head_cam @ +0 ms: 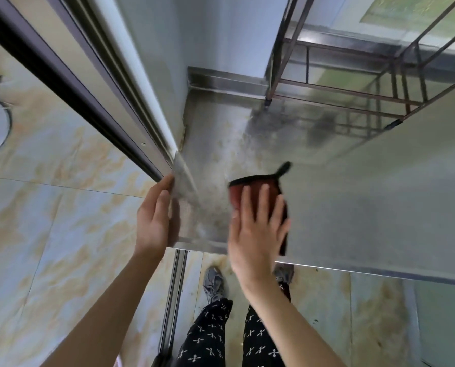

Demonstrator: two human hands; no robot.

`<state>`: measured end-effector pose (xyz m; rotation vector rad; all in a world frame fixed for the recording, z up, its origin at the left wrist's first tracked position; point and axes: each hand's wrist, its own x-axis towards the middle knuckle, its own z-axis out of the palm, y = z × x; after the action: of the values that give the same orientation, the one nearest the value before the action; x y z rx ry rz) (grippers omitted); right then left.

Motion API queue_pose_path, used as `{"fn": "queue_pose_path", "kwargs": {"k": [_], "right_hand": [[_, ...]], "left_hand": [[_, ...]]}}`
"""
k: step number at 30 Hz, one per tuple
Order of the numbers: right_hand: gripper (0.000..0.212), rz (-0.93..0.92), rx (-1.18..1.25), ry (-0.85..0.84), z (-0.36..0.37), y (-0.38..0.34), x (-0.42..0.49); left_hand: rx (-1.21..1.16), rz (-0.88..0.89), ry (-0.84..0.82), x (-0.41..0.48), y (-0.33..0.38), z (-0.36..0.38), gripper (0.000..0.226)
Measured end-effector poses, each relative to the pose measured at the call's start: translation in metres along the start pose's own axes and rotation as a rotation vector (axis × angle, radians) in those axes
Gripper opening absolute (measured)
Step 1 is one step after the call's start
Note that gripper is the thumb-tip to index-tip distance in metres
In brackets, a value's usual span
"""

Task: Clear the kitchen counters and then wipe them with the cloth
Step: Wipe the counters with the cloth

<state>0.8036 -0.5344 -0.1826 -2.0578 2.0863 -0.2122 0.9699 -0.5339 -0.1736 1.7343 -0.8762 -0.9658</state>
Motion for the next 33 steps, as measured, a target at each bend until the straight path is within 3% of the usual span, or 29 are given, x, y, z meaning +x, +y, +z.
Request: {"fn": "queue_pose_path", "kwargs": {"k": [4, 7, 11, 13, 15, 19, 24, 26, 33], "right_hand": [[0.048, -0.338, -0.039, -0.087, 0.008, -0.021, -0.021], [0.048, -0.343, -0.067, -0.094, 0.005, -0.005, -0.005], [0.048, -0.195, -0.048, -0.044, 0.004, -0.016, 0.014], [0.048, -0.258, -0.049, -0.052, 0.007, -0.027, 0.006], [0.047, -0.435, -0.062, -0.096, 0.010, -0.031, -0.009], [0.046, -0.630, -0.116, -0.153, 0.003, -0.017, -0.004], [0.048, -0.316, -0.060, -0.100, -0.004, 0.006, 0.042], [0.047, -0.278, -0.048, -0.057, -0.002, 0.002, 0.037], [0.046, -0.556, -0.090, -0.143, 0.000, -0.004, -0.001]], "left_hand": [[0.286, 0.067, -0.092, -0.003, -0.005, -0.017, 0.050], [0.681, 0.244, -0.171, -0.008, -0.013, -0.031, 0.054], [0.918, 0.297, -0.354, -0.016, -0.026, -0.047, 0.066], [0.987, 0.300, -0.403, -0.018, -0.032, -0.055, 0.079], [1.052, 0.291, -0.421, -0.019, -0.039, -0.062, 0.087], [1.102, 0.290, -0.394, -0.021, -0.044, -0.067, 0.087], [1.102, 0.330, -0.382, -0.021, -0.039, -0.066, 0.085], [1.093, 0.347, -0.388, -0.022, -0.038, -0.065, 0.083], [0.844, 0.249, -0.481, -0.025, -0.024, -0.061, 0.080]]}}
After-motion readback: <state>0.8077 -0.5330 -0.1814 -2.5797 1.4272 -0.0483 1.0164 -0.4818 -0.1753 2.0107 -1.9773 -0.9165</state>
